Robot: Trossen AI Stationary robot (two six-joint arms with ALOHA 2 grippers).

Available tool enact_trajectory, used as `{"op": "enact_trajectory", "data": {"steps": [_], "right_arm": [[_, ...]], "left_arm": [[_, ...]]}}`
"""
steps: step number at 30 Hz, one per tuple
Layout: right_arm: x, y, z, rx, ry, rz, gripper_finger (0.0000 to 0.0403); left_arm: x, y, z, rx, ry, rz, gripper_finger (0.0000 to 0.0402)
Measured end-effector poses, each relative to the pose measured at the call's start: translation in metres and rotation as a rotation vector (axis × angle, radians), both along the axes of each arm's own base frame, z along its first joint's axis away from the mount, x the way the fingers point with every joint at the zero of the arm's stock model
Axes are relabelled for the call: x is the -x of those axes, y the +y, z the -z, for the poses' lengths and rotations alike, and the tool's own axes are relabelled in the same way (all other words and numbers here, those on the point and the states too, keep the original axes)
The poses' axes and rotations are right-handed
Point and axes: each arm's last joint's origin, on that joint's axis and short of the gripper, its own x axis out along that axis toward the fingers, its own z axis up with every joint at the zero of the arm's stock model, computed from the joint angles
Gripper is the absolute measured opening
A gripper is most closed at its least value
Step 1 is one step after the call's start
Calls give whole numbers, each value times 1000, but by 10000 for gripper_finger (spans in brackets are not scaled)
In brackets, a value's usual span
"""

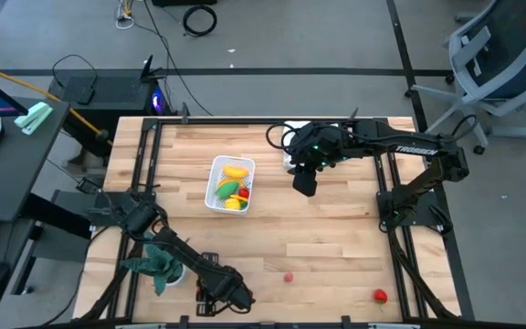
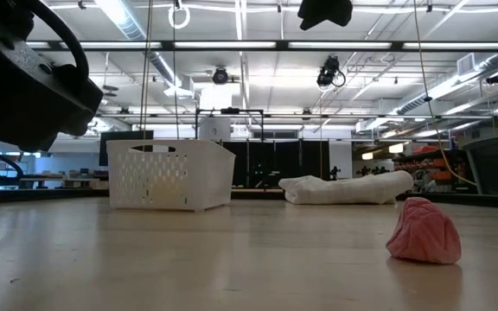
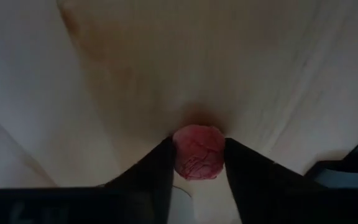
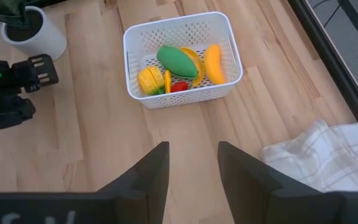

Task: Pick and placing Produce into tupperware
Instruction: Put the left peach into the white basket

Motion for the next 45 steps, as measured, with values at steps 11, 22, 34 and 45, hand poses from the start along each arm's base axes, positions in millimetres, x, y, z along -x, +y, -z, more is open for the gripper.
{"op": "enact_trajectory", "data": {"steps": [11,22,34,45], "right_arm": [[0,0,0,0,0,0,145],[27,1,15,9,311,140,144],[45,39,18,14,452,228,141],[56,100,17,132,342,219,134]], "left_arm": [[-14,12,-22,-74,-53,-46,38],[-29,60,-152,-209,-341,-168,38],[-49,202,-194,-312,-448,-406,37],[-52,298,-138,-187,-315,-495,38]]}}
